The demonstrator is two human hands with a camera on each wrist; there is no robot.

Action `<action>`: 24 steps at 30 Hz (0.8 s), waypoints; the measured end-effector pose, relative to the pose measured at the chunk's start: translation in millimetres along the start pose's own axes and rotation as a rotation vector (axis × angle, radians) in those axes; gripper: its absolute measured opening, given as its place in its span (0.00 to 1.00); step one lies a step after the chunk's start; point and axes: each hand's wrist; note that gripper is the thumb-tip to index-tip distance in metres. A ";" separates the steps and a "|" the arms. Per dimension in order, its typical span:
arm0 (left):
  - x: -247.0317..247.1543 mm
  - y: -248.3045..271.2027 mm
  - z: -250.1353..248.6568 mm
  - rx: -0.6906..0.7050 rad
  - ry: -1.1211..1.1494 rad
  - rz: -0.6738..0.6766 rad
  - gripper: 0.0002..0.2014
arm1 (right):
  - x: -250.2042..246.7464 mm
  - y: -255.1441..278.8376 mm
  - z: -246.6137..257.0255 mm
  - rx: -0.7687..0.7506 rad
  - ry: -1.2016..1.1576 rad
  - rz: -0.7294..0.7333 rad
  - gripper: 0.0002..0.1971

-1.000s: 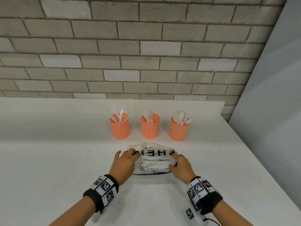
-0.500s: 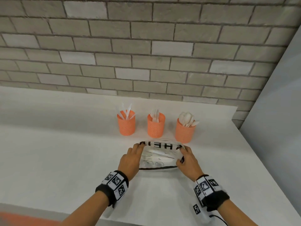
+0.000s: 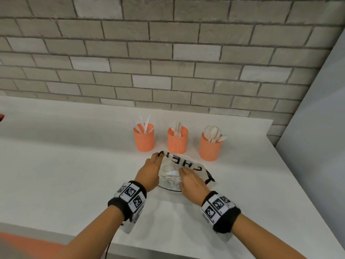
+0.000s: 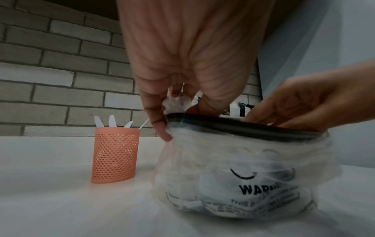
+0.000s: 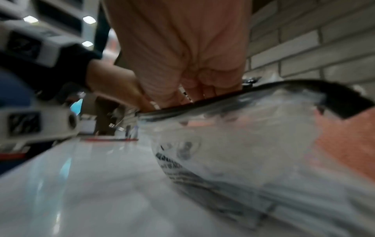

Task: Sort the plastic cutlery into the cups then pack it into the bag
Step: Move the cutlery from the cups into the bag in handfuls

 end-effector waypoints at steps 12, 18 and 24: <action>-18.5 -14.4 15.7 0.055 0.003 0.043 0.32 | -21.8 -42.7 -14.2 0.436 -0.038 0.156 0.28; -12.0 -11.6 24.4 0.148 0.014 0.114 0.26 | -20.4 -65.7 -5.1 0.521 0.036 0.363 0.26; -11.6 -7.6 41.5 0.061 0.181 0.262 0.30 | -15.4 -70.7 -8.9 0.528 0.015 0.414 0.37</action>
Point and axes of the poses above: each hand's wrist, its own y-axis away from the middle knuckle, its own x-axis out of the palm, z = x × y, and after that the axes turned 3 degrees about -y, right-handed
